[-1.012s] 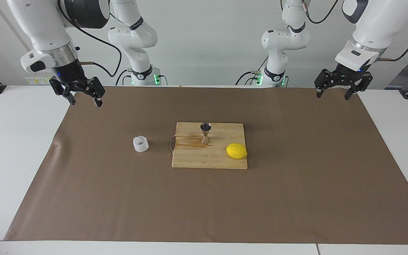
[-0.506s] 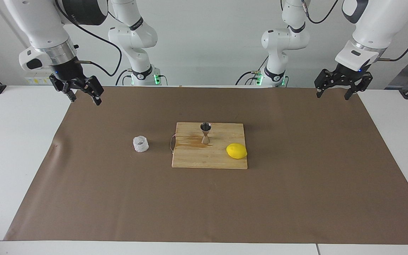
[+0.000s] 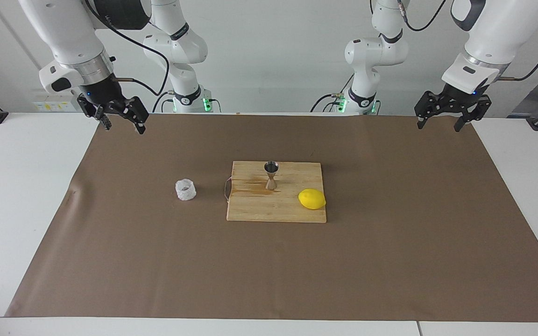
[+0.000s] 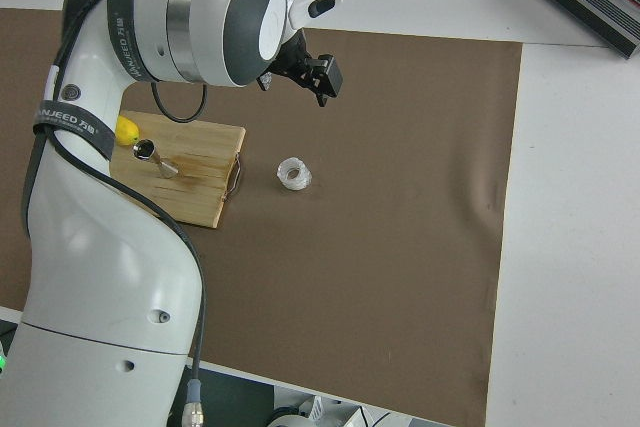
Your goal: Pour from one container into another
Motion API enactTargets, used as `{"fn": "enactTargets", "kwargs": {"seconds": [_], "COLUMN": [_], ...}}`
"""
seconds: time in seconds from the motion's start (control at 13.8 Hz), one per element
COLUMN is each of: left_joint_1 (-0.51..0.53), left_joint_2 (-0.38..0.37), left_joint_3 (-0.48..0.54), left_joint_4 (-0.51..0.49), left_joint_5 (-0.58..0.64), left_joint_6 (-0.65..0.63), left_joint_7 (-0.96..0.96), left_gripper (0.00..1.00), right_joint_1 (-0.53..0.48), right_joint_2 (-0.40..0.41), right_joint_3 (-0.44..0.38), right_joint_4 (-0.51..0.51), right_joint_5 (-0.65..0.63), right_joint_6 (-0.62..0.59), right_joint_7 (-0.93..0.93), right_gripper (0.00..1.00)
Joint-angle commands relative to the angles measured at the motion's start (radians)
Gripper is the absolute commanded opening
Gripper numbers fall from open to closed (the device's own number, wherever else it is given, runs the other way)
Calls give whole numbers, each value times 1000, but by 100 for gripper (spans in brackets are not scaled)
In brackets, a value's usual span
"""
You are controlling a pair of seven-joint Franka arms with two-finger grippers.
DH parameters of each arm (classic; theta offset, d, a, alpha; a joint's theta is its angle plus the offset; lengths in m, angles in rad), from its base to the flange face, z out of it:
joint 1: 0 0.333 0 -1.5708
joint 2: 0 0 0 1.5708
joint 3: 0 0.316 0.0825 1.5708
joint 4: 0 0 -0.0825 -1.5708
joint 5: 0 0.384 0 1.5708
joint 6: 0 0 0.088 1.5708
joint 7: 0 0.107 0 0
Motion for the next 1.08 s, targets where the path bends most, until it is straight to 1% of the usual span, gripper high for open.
{"fn": "enactTargets", "kwargs": {"seconds": [0.0,0.22,1.01], "left_joint_1": [3,3,3], "left_joint_2": [-10,-10,-10], "left_joint_3": [3,3,3], "left_joint_4": [-17,-17,-17], "left_joint_5": [-11,-11,-11], "left_joint_6": [4,6,6], "left_joint_7": [13,13,13], "left_gripper": [100,100,100], "right_joint_1": [10,33,24], "right_joint_2": [-1,-13,-15], "right_joint_3": [13,6,9], "right_joint_4": [9,-14,-17], "right_joint_5": [-60,-65,-63], "right_joint_6": [-43,-48,-50], "right_joint_7": [22,10,8], "right_gripper": [100,100,100]}}
